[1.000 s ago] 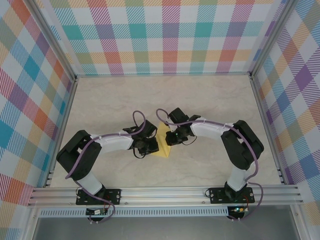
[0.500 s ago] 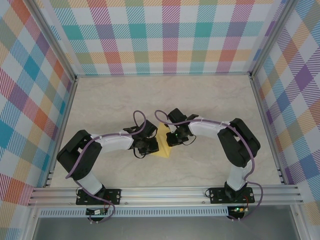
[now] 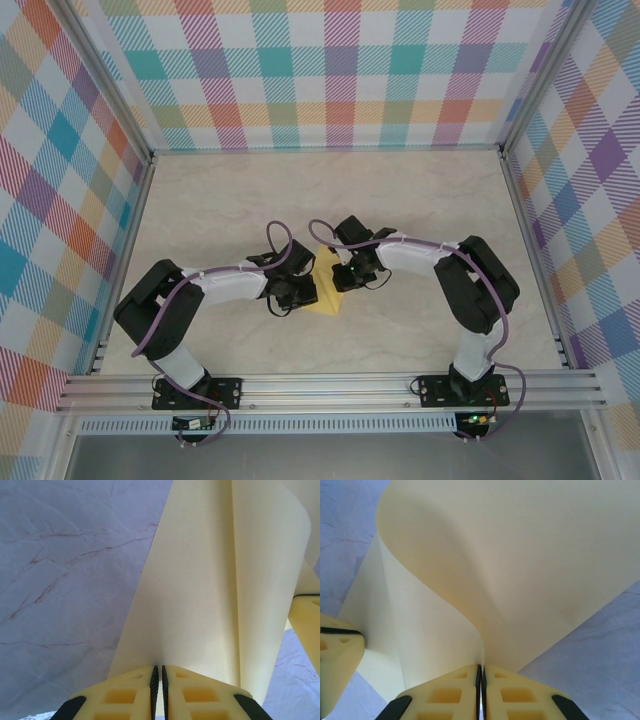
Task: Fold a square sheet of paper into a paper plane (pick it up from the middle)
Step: Fold the triangle a second time at the center of the table.
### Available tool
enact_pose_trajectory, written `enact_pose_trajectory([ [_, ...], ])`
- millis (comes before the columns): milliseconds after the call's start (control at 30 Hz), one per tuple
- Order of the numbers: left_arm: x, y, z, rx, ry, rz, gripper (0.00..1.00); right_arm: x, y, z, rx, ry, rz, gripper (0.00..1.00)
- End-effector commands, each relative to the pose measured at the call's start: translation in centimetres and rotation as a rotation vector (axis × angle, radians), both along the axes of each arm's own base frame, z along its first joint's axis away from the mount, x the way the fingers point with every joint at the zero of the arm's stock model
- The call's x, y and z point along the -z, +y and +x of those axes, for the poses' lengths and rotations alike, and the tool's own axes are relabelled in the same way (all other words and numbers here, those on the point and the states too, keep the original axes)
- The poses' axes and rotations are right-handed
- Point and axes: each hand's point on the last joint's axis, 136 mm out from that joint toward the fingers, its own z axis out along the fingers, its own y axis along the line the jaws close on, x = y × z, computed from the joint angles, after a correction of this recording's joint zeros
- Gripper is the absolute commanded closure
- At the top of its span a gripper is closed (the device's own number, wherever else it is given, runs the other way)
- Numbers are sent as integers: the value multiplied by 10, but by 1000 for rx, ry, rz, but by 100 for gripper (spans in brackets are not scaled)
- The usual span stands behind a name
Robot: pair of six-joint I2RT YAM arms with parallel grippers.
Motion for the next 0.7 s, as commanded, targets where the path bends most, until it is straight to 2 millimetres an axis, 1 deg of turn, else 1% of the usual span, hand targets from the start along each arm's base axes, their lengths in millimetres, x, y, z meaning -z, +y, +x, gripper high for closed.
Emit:
enact_pose_trajectory([
  [0, 14, 8, -7, 16, 34, 62, 86, 2, 2, 6, -14, -3, -9, 88],
  [433, 14, 8, -8, 18, 35, 64, 86, -4, 6, 9, -31, -13, 5, 88],
  [667, 14, 8, -8, 18, 33, 62, 86, 0, 8, 9, -45, -10, 6, 88],
])
